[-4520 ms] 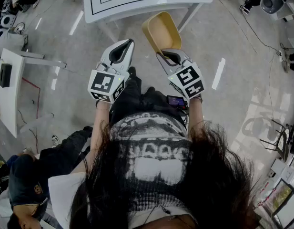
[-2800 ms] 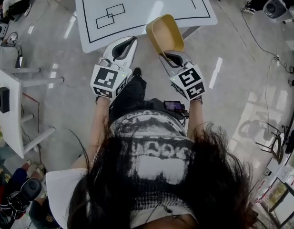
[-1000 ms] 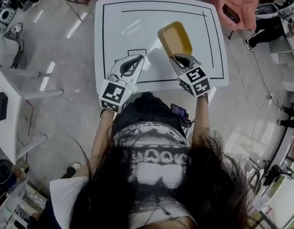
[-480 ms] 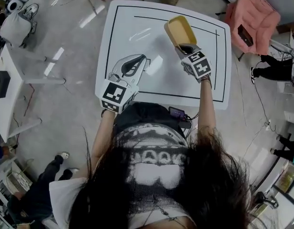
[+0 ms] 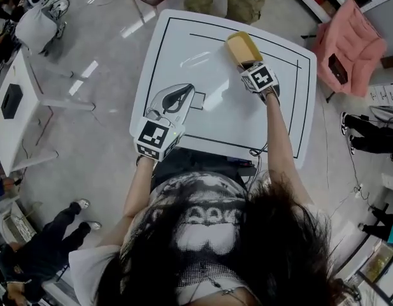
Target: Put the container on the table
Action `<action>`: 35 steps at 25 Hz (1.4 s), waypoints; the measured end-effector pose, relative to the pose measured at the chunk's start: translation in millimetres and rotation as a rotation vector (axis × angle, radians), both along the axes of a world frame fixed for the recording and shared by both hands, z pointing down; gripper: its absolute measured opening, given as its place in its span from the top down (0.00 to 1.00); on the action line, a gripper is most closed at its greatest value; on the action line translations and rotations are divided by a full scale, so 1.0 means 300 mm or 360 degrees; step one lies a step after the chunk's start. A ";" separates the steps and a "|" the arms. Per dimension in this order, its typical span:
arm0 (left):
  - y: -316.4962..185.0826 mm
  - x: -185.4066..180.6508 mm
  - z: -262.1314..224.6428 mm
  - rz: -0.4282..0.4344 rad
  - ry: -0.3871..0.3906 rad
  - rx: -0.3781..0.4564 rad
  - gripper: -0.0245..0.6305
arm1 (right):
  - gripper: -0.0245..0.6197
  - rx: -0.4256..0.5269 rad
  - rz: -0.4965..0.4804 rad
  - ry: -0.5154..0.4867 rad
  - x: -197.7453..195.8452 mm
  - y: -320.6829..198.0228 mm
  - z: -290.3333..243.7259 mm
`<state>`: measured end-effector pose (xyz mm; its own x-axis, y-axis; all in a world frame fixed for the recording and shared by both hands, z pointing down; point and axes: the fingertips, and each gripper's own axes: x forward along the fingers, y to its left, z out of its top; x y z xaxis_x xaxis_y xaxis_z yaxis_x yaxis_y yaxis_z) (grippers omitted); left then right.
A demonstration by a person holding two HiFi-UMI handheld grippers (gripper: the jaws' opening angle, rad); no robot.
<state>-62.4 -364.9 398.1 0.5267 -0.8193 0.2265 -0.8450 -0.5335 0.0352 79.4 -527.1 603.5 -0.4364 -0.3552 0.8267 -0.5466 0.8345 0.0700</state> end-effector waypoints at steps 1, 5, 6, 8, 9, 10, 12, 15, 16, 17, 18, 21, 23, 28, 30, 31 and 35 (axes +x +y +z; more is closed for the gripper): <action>0.000 -0.002 0.002 -0.0007 -0.0007 -0.0004 0.96 | 0.93 -0.0009 -0.0002 0.0017 0.003 -0.014 0.019; 0.001 -0.023 0.010 -0.0043 -0.0026 -0.0018 0.96 | 0.92 0.0011 -0.0017 0.0111 0.015 -0.056 0.061; 0.000 -0.031 0.010 -0.0053 -0.0027 -0.0021 0.96 | 0.92 0.0023 -0.0020 0.0132 0.016 -0.064 0.065; 0.000 -0.042 0.011 -0.0069 -0.0028 -0.0025 0.96 | 0.92 0.0053 -0.0022 0.0165 0.020 -0.075 0.074; 0.001 -0.045 0.012 -0.0074 -0.0029 -0.0026 0.96 | 0.92 0.0069 -0.0022 0.0176 0.021 -0.078 0.078; 0.003 -0.047 0.013 -0.0077 -0.0029 -0.0027 0.96 | 0.91 0.0083 -0.0018 0.0183 0.023 -0.078 0.079; 0.011 -0.049 0.015 -0.0077 -0.0030 -0.0028 0.96 | 0.82 0.0096 -0.0010 0.0177 0.022 -0.070 0.073; 0.023 -0.049 0.015 -0.0068 -0.0029 -0.0027 0.96 | 0.80 0.0129 -0.0003 0.0129 0.010 -0.057 0.046; 0.026 -0.049 0.015 -0.0063 -0.0029 -0.0027 0.96 | 0.80 0.0142 0.0008 0.0110 0.008 -0.050 0.030; 0.029 -0.049 0.014 -0.0057 -0.0029 -0.0028 0.96 | 0.80 0.0156 0.0025 0.0087 0.007 -0.043 0.010; 0.032 -0.051 0.014 -0.0051 -0.0028 -0.0029 0.96 | 0.80 0.0174 0.0042 0.0055 0.004 -0.035 -0.015; 0.044 -0.063 0.014 -0.0035 -0.0022 -0.0024 0.96 | 0.80 0.0262 0.0084 -0.0095 -0.031 0.001 -0.119; 0.054 -0.073 0.008 -0.0029 -0.0021 -0.0024 0.96 | 0.80 0.0329 0.0108 -0.0206 -0.060 0.039 -0.199; 0.078 -0.083 0.004 0.0026 -0.0006 -0.0019 0.96 | 0.81 0.0395 0.0187 -0.0331 -0.074 0.176 -0.298; 0.093 -0.085 0.004 0.0056 -0.0003 -0.0015 0.96 | 0.81 0.0418 0.0214 -0.0388 -0.097 0.245 -0.342; 0.102 -0.086 0.004 0.0071 -0.0002 -0.0014 0.96 | 0.81 0.0423 0.0229 -0.0411 -0.108 0.284 -0.362; 0.143 -0.087 -0.001 0.0143 0.0004 -0.0012 0.96 | 0.82 0.0460 0.0313 -0.0498 -0.140 0.425 -0.427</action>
<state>-88.4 -321.9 397.8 0.5985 -0.7672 0.2309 -0.7938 -0.6067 0.0415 37.3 -399.7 475.4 -0.5501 -0.6524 0.5213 -0.7243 0.6835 0.0910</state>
